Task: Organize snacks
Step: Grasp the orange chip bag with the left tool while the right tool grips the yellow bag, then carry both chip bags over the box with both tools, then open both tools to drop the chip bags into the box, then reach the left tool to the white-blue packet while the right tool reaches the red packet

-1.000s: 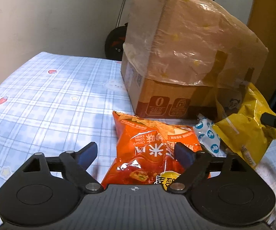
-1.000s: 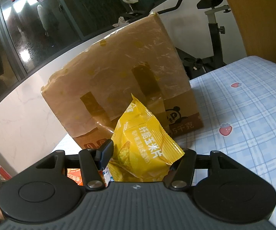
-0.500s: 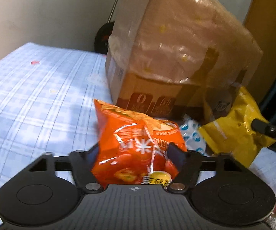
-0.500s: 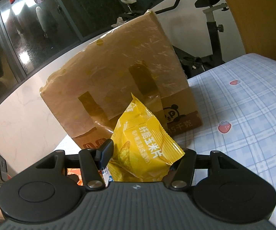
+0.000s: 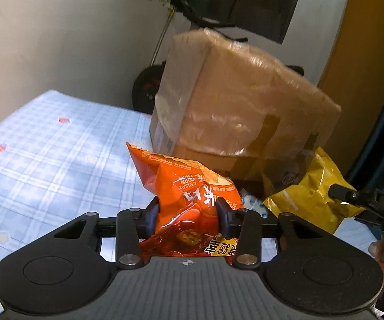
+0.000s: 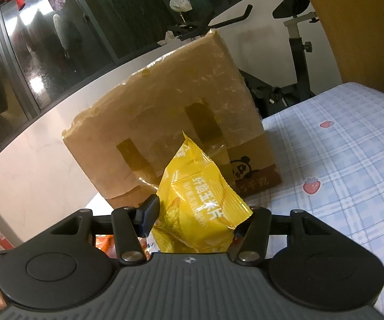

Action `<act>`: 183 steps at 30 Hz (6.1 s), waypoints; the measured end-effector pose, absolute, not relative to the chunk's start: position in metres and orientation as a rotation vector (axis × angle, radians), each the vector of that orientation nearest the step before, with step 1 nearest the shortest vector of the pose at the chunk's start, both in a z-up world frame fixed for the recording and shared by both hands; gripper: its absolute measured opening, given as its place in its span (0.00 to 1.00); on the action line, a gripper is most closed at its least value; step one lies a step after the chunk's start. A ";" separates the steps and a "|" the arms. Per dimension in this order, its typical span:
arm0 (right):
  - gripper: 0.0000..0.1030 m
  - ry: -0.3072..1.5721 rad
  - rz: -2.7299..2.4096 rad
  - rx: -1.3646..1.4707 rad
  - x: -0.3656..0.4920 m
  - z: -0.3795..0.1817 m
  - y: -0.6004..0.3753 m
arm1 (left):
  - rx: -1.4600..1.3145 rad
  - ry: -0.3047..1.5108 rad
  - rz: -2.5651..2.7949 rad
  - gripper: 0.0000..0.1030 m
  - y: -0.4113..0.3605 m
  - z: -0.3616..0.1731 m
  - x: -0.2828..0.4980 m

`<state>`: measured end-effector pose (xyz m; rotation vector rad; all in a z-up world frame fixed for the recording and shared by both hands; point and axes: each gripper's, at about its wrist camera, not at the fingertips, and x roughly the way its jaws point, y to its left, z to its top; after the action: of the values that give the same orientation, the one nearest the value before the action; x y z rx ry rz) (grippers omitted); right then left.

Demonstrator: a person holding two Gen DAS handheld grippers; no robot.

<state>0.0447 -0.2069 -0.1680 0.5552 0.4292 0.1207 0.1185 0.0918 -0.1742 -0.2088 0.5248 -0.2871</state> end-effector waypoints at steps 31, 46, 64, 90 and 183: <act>0.53 0.120 0.214 0.442 0.088 -0.001 -0.237 | -0.005 0.115 -0.392 0.44 0.027 0.002 0.133; 0.53 0.221 0.157 0.425 0.208 -0.020 -0.235 | 0.051 0.251 -0.316 0.44 -0.013 -0.004 0.240; 0.61 0.346 0.126 0.388 0.228 -0.055 -0.230 | 0.082 0.415 -0.235 0.56 0.003 -0.032 0.264; 0.68 0.266 0.167 0.154 0.141 -0.033 -0.206 | 0.111 0.376 -0.194 0.77 0.011 -0.010 0.196; 0.67 0.707 0.183 0.034 0.144 -0.232 -0.150 | -0.091 0.608 -0.199 0.50 0.049 -0.218 0.138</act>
<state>0.1444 -0.1504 -0.2322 0.0337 0.7071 0.1833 0.1382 0.0485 -0.2181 -0.0910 0.6077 -0.1995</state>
